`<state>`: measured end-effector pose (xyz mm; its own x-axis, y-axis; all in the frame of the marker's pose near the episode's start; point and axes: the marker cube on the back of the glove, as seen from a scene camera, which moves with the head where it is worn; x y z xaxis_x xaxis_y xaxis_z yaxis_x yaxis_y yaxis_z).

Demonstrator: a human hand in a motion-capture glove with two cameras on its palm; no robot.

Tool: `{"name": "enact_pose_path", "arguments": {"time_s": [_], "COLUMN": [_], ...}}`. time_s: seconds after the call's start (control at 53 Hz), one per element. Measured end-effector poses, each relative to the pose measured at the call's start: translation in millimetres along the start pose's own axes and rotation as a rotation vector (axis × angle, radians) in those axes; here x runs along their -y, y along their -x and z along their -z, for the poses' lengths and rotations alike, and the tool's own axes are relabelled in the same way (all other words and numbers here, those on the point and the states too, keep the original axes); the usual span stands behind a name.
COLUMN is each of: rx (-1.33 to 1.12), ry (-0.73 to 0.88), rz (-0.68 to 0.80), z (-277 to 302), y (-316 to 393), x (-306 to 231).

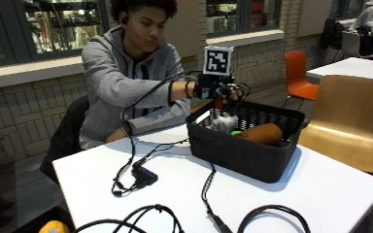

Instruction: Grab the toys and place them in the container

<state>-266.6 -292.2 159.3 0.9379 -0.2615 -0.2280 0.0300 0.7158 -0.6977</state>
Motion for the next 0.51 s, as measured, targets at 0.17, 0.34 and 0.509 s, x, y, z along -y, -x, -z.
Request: {"name": "enact_pose_path", "arguments": {"time_s": [0.17, 0.34, 0.509], "rx": [-0.111, -0.155, 0.034], "ry": [0.207, 0.186, 0.171], "rz": [0.098, 0.163, 0.046], "z": [-17, -19, -16], "y": [-17, -35, -41], "x": [-18, -39, -70]}}
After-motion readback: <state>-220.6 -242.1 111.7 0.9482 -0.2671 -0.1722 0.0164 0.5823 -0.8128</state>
